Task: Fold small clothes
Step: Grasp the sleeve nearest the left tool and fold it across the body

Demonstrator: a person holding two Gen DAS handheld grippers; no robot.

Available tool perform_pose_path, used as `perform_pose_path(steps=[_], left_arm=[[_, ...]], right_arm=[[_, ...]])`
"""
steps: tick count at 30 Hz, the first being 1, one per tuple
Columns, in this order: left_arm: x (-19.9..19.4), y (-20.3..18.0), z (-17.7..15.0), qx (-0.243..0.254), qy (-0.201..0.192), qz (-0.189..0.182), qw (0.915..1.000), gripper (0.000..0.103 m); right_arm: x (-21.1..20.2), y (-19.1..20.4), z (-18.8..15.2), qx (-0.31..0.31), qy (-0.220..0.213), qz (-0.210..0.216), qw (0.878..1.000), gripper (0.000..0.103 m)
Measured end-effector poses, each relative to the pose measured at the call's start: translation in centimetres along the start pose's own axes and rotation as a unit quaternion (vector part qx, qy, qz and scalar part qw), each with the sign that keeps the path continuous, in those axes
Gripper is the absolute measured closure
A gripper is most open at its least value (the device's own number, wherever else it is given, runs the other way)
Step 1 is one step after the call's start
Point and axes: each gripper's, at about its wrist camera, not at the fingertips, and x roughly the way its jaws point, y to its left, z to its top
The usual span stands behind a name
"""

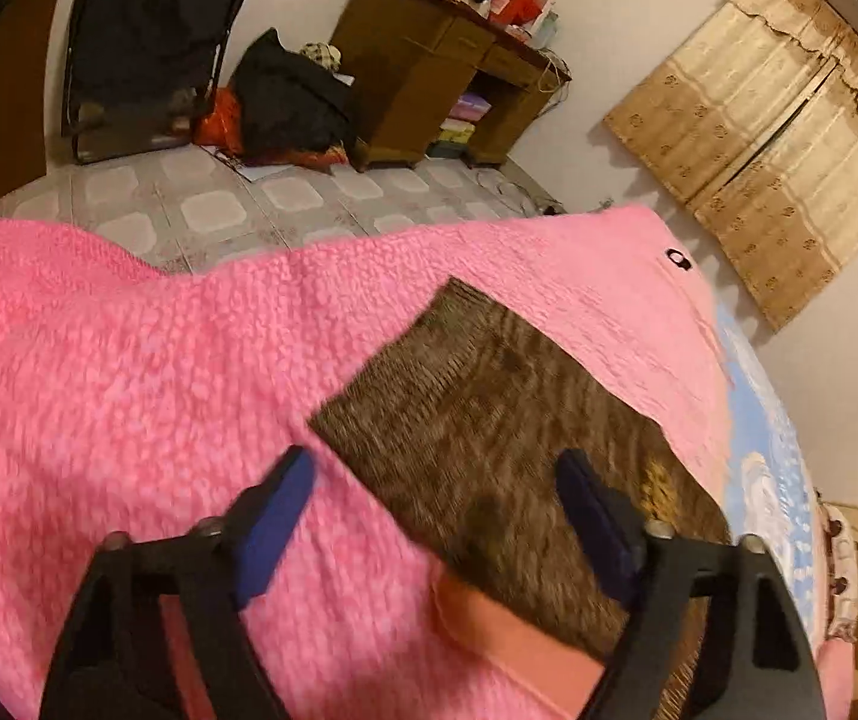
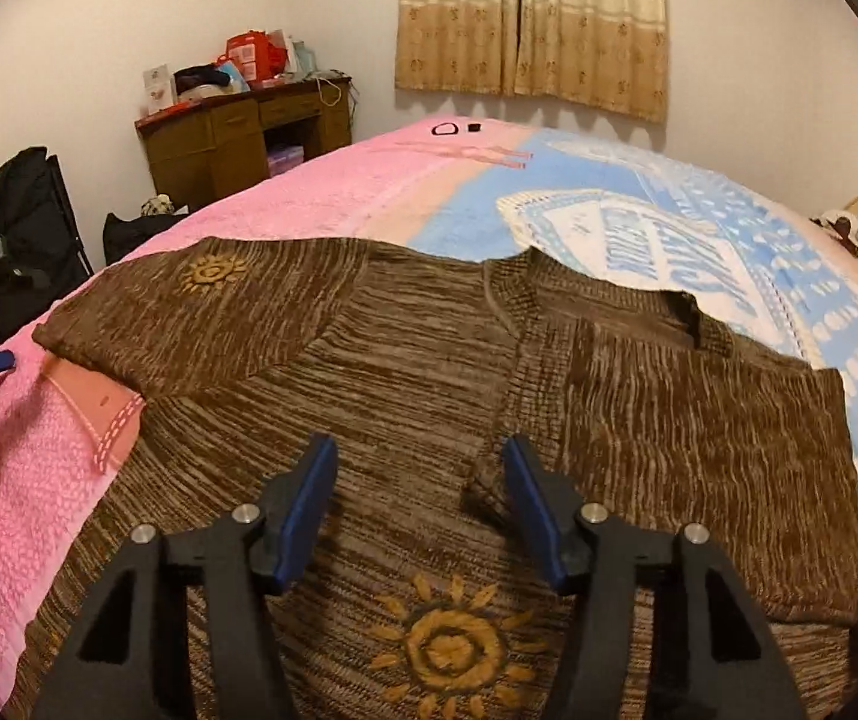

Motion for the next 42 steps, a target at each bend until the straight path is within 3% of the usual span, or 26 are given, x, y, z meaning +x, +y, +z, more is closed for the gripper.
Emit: perform_pose_path(steps=[1, 5, 8, 11, 14, 18, 20, 23, 24, 25, 26, 30, 34, 38, 40, 41, 42], left_arm=[[0.0, -0.1, 0.0, 0.002, -0.001, 0.002, 1.0000, 0.033], [0.4, -0.1, -0.1, 0.003, -0.003, -0.003, 1.0000, 0.061], [1.0, 0.8, 0.1, -0.008, 0.007, -0.024, 0.9996, 0.092], [1.1, 1.2, 0.4, -0.024, 0.005, -0.040, 0.9989, 0.094], [0.5, -1.7, 0.4, 0.028, -0.005, -0.020, 0.9994, 0.095], [-2.0, -7.8, -0.4, 0.121, -0.038, -0.040, 0.9911, 0.095], [-4.2, -12.3, -1.9, 0.184, -0.061, -0.060, 0.9792, 0.095], [-7.2, -17.8, -5.5, 0.266, -0.080, -0.104, 0.9551, 0.095], [-8.5, -20.2, -7.9, 0.300, -0.083, -0.128, 0.9418, 0.095], [-9.0, -21.4, -9.2, 0.318, -0.082, -0.141, 0.9342, 0.095], [-9.6, -23.2, -11.9, 0.345, -0.078, -0.157, 0.9222, 0.095], [-7.8, -26.7, -20.3, 0.415, -0.029, -0.169, 0.8933, 0.095], [-4.4, -26.8, -24.7, 0.434, 0.028, -0.141, 0.8893, 0.094], [-4.5, -25.8, -25.4, 0.454, 0.069, -0.143, 0.8767, 0.091], [-5.9, -25.3, -25.1, 0.464, 0.065, -0.149, 0.8707, 0.082], [-6.7, -24.6, -24.9, 0.470, 0.063, -0.153, 0.8672, 0.065], [-7.2, -23.7, -24.5, 0.472, 0.060, -0.155, 0.8660, 0.041]], right_arm=[[0.1, -0.3, 0.0, 0.006, 0.002, 0.002, 1.000, 0.043], [0.2, -0.9, -0.2, 0.025, 0.009, 0.005, 1.000, 0.043], [0.4, -1.3, -0.4, 0.039, 0.018, 0.006, 0.999, 0.043], [0.4, -1.4, -0.4, 0.042, 0.020, 0.007, 0.999, 0.043], [0.4, -1.3, -0.5, 0.040, 0.018, 0.004, 0.999, 0.043], [0.0, -2.1, -0.4, 0.059, 0.013, 0.010, 0.998, 0.043], [-1.5, -3.3, -0.3, 0.086, -0.013, 0.018, 0.996, 0.043], [-4.0, -5.1, -0.3, 0.117, -0.038, 0.013, 0.992, 0.043], [-4.6, -5.8, -0.4, 0.123, -0.041, 0.010, 0.992, 0.043], [-5.4, -6.9, -0.6, 0.134, -0.043, 0.001, 0.990, 0.042], [-5.7, -7.3, -0.8, 0.142, -0.043, -0.003, 0.989, 0.042], [-7.3, -10.8, -2.2, 0.201, -0.046, -0.019, 0.978, 0.041], [-7.9, -13.2, -3.9, 0.236, -0.034, -0.034, 0.970, 0.041], [-8.3, -14.4, -5.0, 0.249, -0.020, -0.032, 0.968, 0.041], [-8.4, -14.7, -5.0, 0.256, -0.021, -0.031, 0.966, 0.038], [-8.5, -14.7, -5.1, 0.260, -0.022, -0.029, 0.965, 0.037], [-8.5, -14.9, -5.1, 0.268, -0.023, -0.024, 0.963, 0.036]])
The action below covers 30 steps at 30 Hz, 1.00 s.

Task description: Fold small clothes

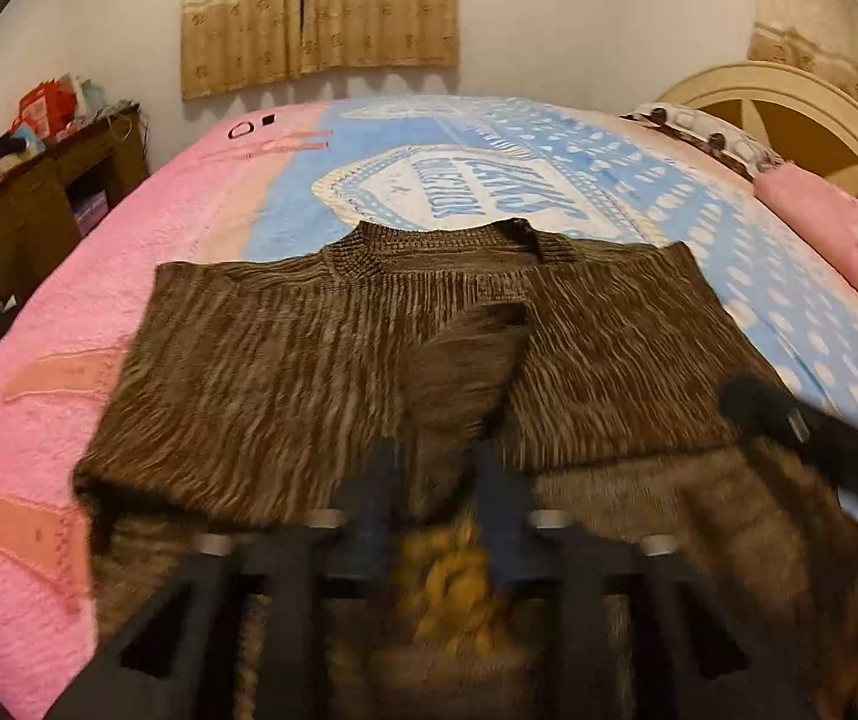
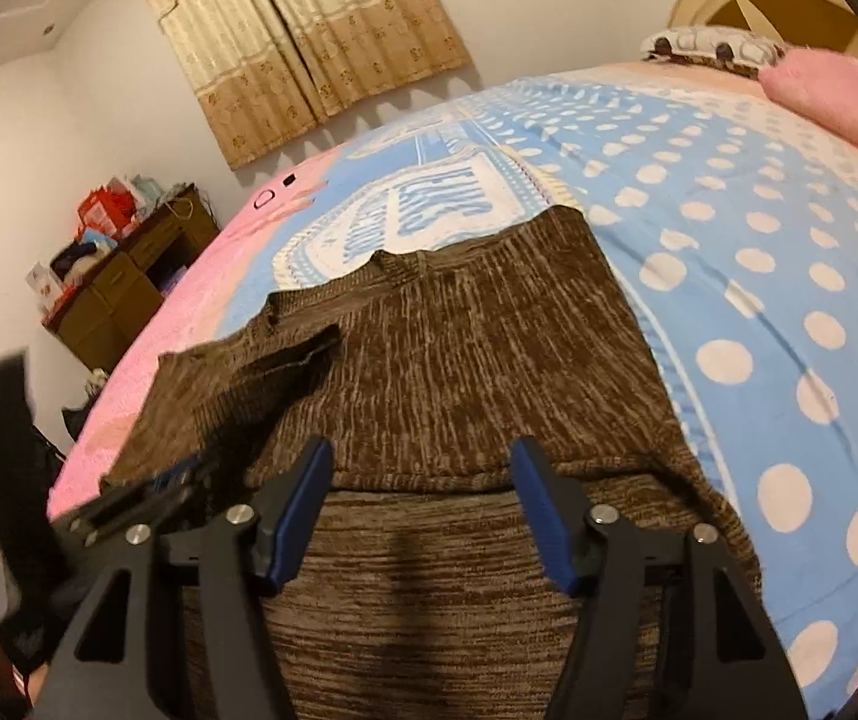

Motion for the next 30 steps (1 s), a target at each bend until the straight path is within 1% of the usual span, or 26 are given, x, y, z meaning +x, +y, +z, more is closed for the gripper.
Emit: perform_pose_path(steps=[1, 2, 4, 6, 8, 9, 11, 14, 16, 17, 18, 19, 20, 21, 22, 23, 25, 27, 28, 30], left_arm=[[-0.7, 0.4, -0.5, 0.001, -0.006, 0.000, 1.0000, 0.031], [-1.8, 1.0, -1.4, -0.002, -0.020, 0.001, 0.9998, 0.024], [-2.6, 1.7, -2.4, -0.008, -0.031, 0.003, 0.9995, 0.024], [-3.0, 3.4, -3.5, -0.027, -0.024, 0.022, 0.9991, 0.024], [-2.4, 5.1, -3.8, -0.050, -0.014, 0.041, 0.9978, 0.024], [-2.0, 6.6, -3.9, -0.072, 0.000, 0.051, 0.9961, 0.024], [-1.4, 8.8, -3.8, -0.111, 0.019, 0.058, 0.9919, 0.024], [-1.9, 12.0, -4.1, -0.170, 0.012, 0.060, 0.9836, 0.024], [-2.4, 13.6, -4.1, -0.203, -0.002, 0.066, 0.9769, 0.024], [-2.5, 14.3, -4.2, -0.218, -0.008, 0.069, 0.9734, 0.024], [-2.6, 14.8, -4.1, -0.230, -0.014, 0.070, 0.9706, 0.024], [-2.6, 15.1, -4.1, -0.238, -0.017, 0.070, 0.9686, 0.024], [-2.4, 15.5, -4.1, -0.247, -0.019, 0.069, 0.9663, 0.024], [-1.9, 15.8, -4.0, -0.258, -0.015, 0.068, 0.9637, 0.024], [-1.6, 15.8, -4.0, -0.261, -0.011, 0.067, 0.9629, 0.024], [-1.4, 15.6, -4.0, -0.260, -0.011, 0.071, 0.9630, 0.024], [-1.3, 14.8, -4.1, -0.236, -0.016, 0.089, 0.9675, 0.024], [-0.9, 13.8, -3.9, -0.207, -0.010, 0.109, 0.9722, 0.024], [-0.7, 13.5, -3.9, -0.199, -0.007, 0.117, 0.9730, 0.024], [-0.5, 13.3, -4.0, -0.189, -0.001, 0.129, 0.9734, 0.024]], right_arm=[[0.1, -0.1, 0.1, 0.009, 0.004, 0.008, 1.000, 0.036], [0.3, 0.1, 0.4, 0.014, 0.008, 0.021, 1.000, 0.036], [0.5, 0.7, 0.7, 0.011, 0.011, 0.036, 0.999, 0.036], [0.7, 1.6, 1.1, 0.006, 0.012, 0.054, 0.998, 0.036], [1.7, 2.3, 1.8, 0.010, 0.018, 0.066, 0.998, 0.036], [2.4, 2.6, 2.0, 0.008, 0.024, 0.067, 0.997, 0.036], [3.8, 3.1, 2.2, 0.008, 0.040, 0.069, 0.997, 0.036], [6.7, 4.2, 2.7, 0.005, 0.063, 0.070, 0.996, 0.036], [8.6, 5.2, 3.2, -0.020, 0.073, 0.051, 0.996, 0.036], [9.8, 5.7, 3.5, -0.031, 0.086, 0.048, 0.995, 0.038], [10.6, 5.9, 3.6, -0.036, 0.097, 0.048, 0.993, 0.046], [11.6, 6.3, 3.5, -0.045, 0.109, 0.043, 0.992, 0.050], [11.6, 6.8, 3.5, -0.064, 0.097, 0.031, 0.993, 0.055], [11.7, 7.1, 3.6, -0.079, 0.094, 0.030, 0.992, 0.082], [12.0, 7.9, 3.4, -0.110, 0.098, 0.024, 0.989, 0.094], [12.2, 8.1, 3.4, -0.121, 0.099, 0.021, 0.987, 0.095], [12.0, 8.5, 3.3, -0.143, 0.086, 0.012, 0.986, 0.096], [10.9, 8.9, 3.9, -0.169, 0.053, 0.009, 0.984, 0.096], [10.4, 9.0, 4.2, -0.179, 0.038, 0.011, 0.983, 0.096], [10.1, 9.5, 4.7, -0.198, 0.024, 0.008, 0.980, 0.096]])
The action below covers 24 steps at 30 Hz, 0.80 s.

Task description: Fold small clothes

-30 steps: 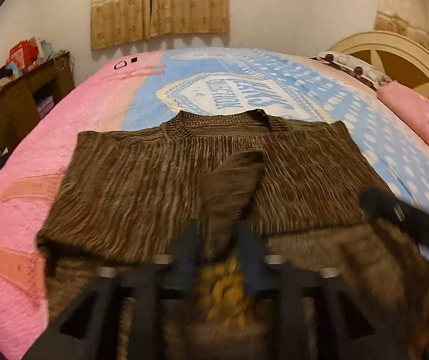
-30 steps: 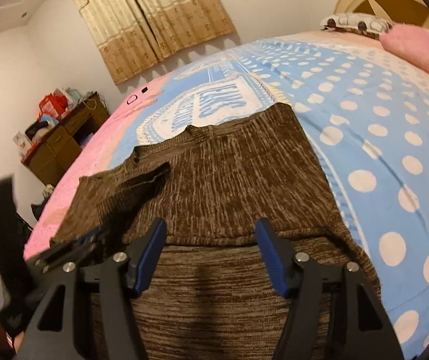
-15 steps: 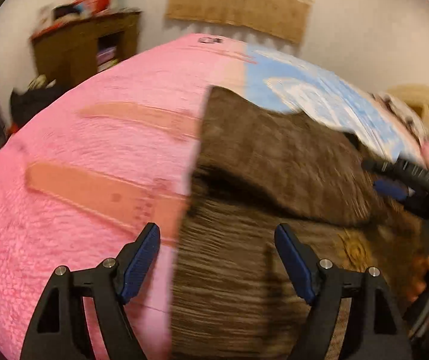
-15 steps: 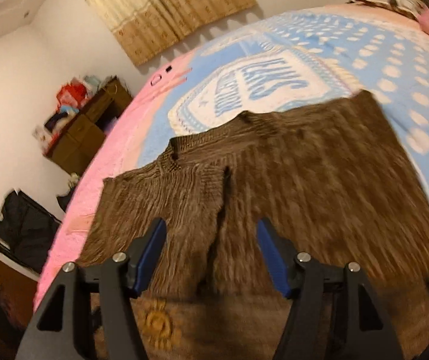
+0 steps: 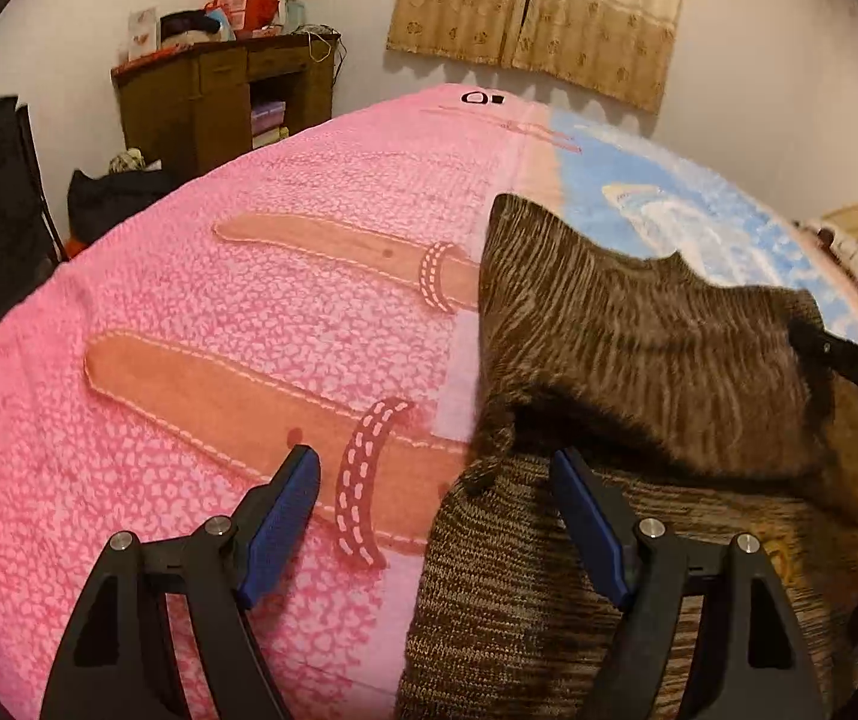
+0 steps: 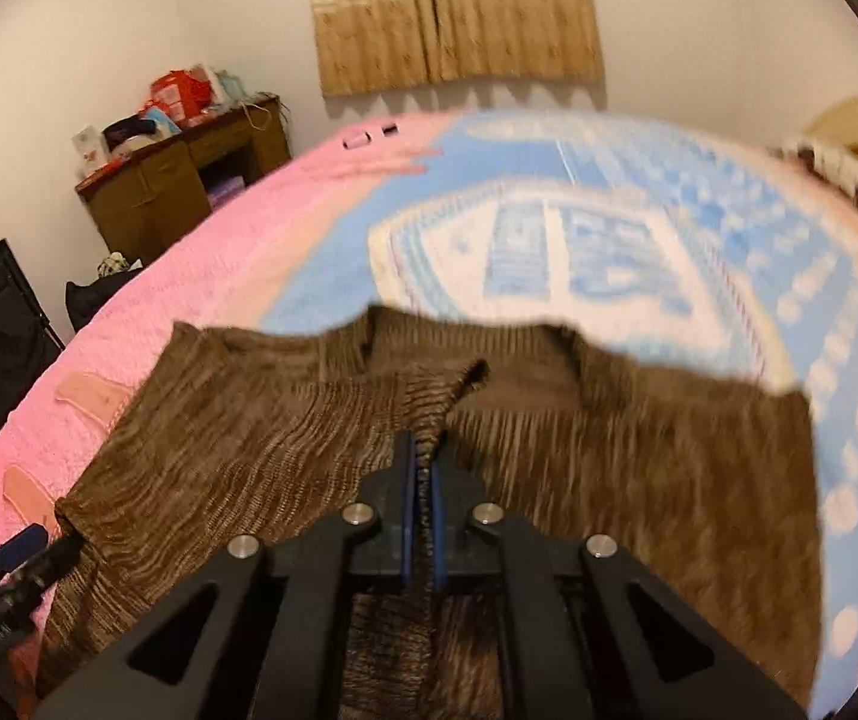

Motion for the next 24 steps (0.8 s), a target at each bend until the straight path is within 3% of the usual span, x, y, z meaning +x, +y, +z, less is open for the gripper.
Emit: perform_pose_path(steps=[3, 5, 7, 10, 13, 16, 19, 24], left_arm=[[0.2, -0.1, 0.0, 0.006, 0.001, 0.006, 1.0000, 0.024], [0.3, -0.1, 0.0, 0.009, 0.002, 0.006, 0.9999, 0.024], [0.5, 0.0, 0.1, 0.008, 0.002, 0.004, 1.0000, 0.024], [0.3, 0.1, 0.0, 0.008, 0.001, 0.003, 1.0000, 0.024], [-0.2, -0.2, -0.3, 0.022, 0.009, 0.011, 0.9997, 0.024], [-1.3, -0.2, -0.7, 0.044, 0.018, 0.006, 0.9989, 0.023], [-3.2, 1.1, -1.5, 0.050, 0.010, -0.007, 0.9987, 0.023], [-5.7, 3.8, -3.4, 0.071, 0.023, -0.004, 0.9972, 0.023]], right_arm=[[1.0, 0.2, 0.2, -0.024, 0.003, -0.021, 0.999, 0.093], [2.6, 0.1, -0.1, -0.041, 0.030, -0.022, 0.998, 0.092], [3.5, -0.5, -0.7, -0.042, 0.057, -0.038, 0.997, 0.080], [-0.2, -2.0, -0.8, 0.010, 0.005, -0.073, 0.997, 0.073], [-4.1, -1.6, -2.0, 0.028, -0.036, -0.042, 0.998, 0.073], [-4.1, 0.5, -3.8, -0.011, -0.008, -0.010, 1.000, 0.067], [-1.6, 1.4, -5.7, -0.030, 0.047, -0.009, 0.998, 0.063], [-3.8, -1.4, -5.7, 0.054, 0.046, 0.005, 0.997, 0.058]])
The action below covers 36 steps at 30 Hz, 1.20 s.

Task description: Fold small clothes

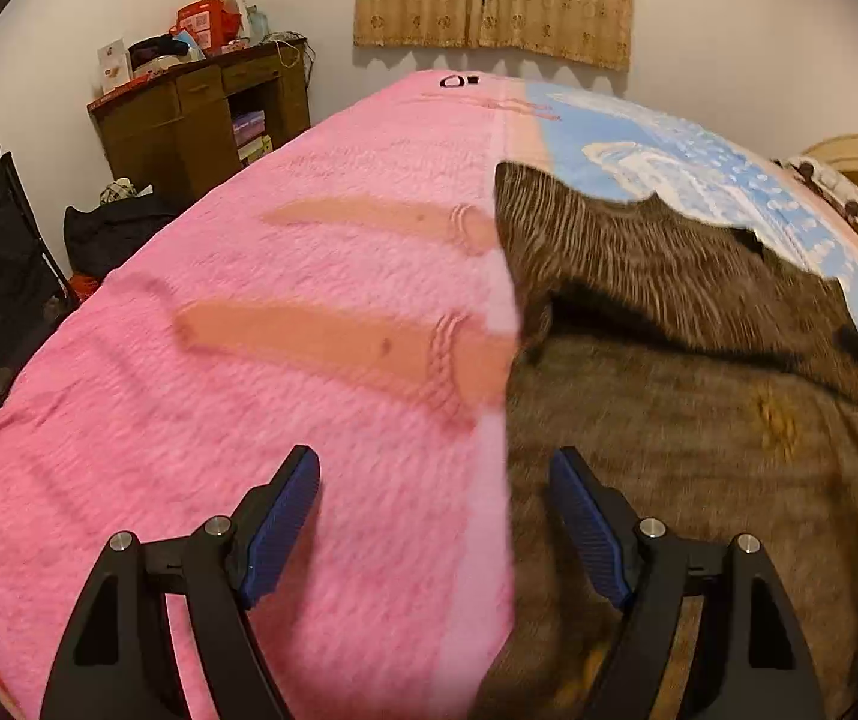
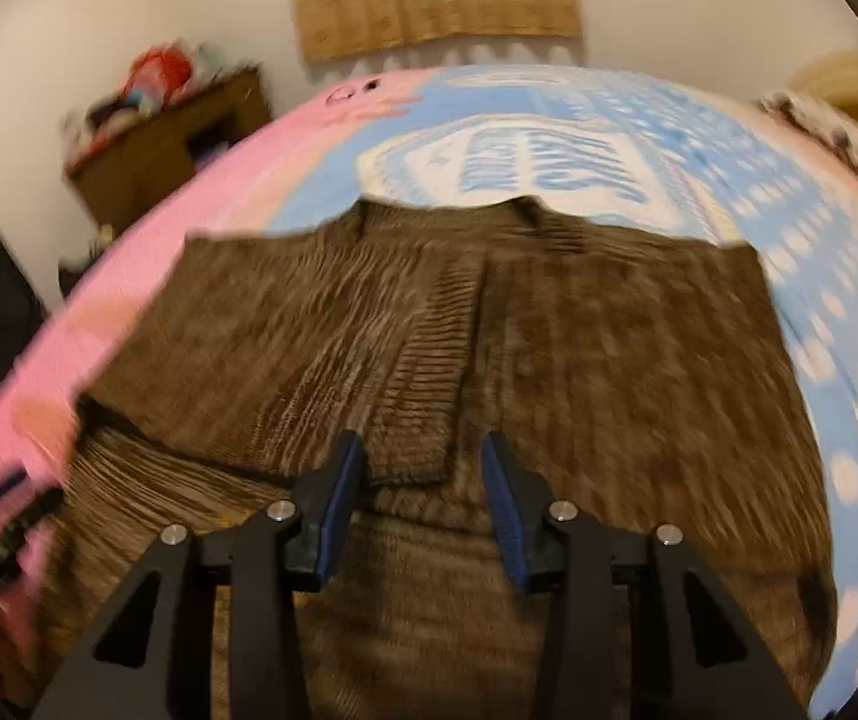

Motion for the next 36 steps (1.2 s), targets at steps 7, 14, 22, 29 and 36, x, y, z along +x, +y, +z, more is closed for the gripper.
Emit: perform_pose_path(steps=[7, 14, 22, 29, 36], left_arm=[[-4.3, 2.3, -4.2, 0.022, 0.003, -0.077, 0.9968, 0.024], [-6.1, 1.8, -9.0, 0.051, 0.035, -0.122, 0.9906, 0.024], [-7.7, -0.2, -12.0, 0.077, 0.039, -0.153, 0.9845, 0.024], [-7.9, 0.5, -12.8, 0.037, 0.046, -0.179, 0.9821, 0.024], [-8.0, 0.5, -13.5, 0.036, 0.056, -0.199, 0.9776, 0.024]], right_arm=[[-11.4, -1.6, -4.3, -0.024, -0.090, 0.002, 0.996, 0.027], [-17.4, -6.9, -10.8, 0.033, -0.071, -0.048, 0.996, 0.025], [-20.4, -10.9, -18.3, 0.123, -0.017, -0.048, 0.991, 0.025], [-21.1, -11.1, -20.5, 0.124, 0.007, -0.026, 0.992, 0.025], [-20.9, -10.4, -22.1, 0.112, 0.032, -0.018, 0.993, 0.025]])
